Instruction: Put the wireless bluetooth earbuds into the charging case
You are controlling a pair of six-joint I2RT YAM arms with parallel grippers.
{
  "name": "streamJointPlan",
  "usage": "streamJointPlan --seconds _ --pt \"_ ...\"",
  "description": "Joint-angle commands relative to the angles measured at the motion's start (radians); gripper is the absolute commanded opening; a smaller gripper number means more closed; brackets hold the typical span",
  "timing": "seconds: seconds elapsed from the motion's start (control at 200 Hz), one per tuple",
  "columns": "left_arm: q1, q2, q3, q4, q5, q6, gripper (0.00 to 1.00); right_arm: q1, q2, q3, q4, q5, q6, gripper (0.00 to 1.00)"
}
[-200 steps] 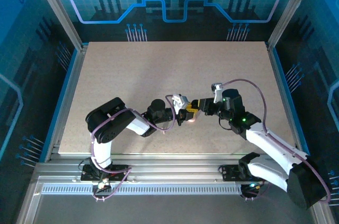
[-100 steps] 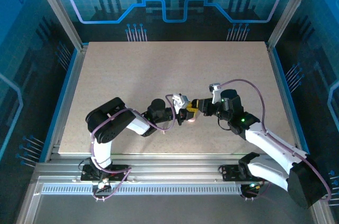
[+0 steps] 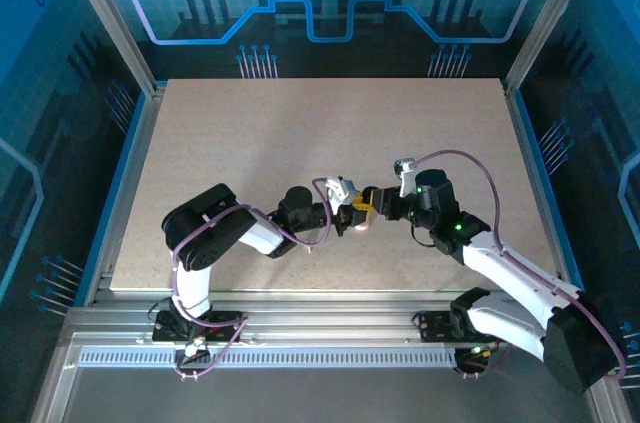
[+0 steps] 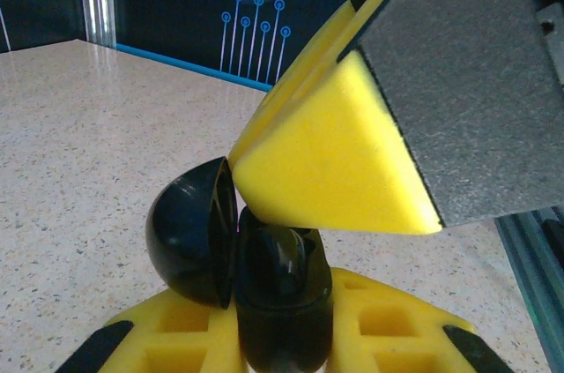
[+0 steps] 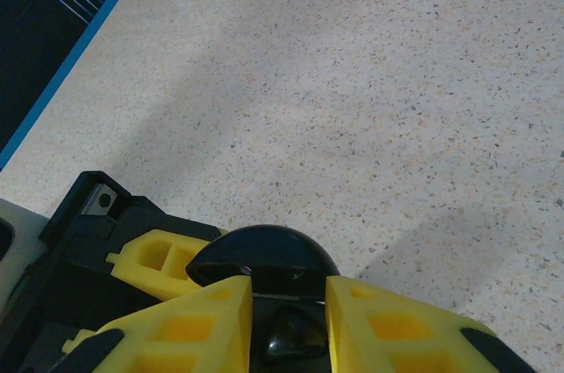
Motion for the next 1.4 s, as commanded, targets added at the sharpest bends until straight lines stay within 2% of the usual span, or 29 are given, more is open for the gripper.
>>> streamJointPlan --seconds 0.0,0.255,0.52,0.59,0.79,1.031,1.281,1.341,1.396 --pt "-0.007 0.005 0.025 0.074 0.011 -0.019 0.15 0.016 -0.001 0.008 -0.001 0.0 0.001 0.3" --pt "-0.007 -0.004 0.014 0.074 0.012 -0.01 0.15 0.017 -0.044 0.023 -0.014 0.004 0.003 0.42" --pt "-0.008 -0.042 -0.018 0.075 0.051 0.0 0.15 0.014 -0.195 0.021 -0.058 0.028 -0.093 0.57" --pt "-0.007 -0.068 -0.035 0.064 0.055 0.009 0.16 0.012 -0.236 0.015 -0.081 0.047 -0.115 0.67" --pt "-0.001 -0.153 -0.065 -0.005 0.102 0.024 0.16 -0.007 -0.347 -0.011 -0.12 0.053 -0.177 0.69" --pt "0.003 -0.279 -0.074 -0.181 0.182 0.062 0.16 -0.009 -0.449 -0.047 -0.131 -0.051 -0.266 0.73" --pt "0.005 -0.381 -0.072 -0.387 0.216 0.146 0.17 -0.01 -0.53 -0.073 -0.206 -0.202 -0.437 0.74" --pt "0.005 -0.397 -0.073 -0.416 0.221 0.162 0.17 -0.009 -0.556 -0.089 -0.195 -0.246 -0.481 0.75" --pt "0.005 -0.409 -0.07 -0.438 0.222 0.176 0.17 -0.009 -0.577 -0.112 -0.18 -0.274 -0.516 0.83"
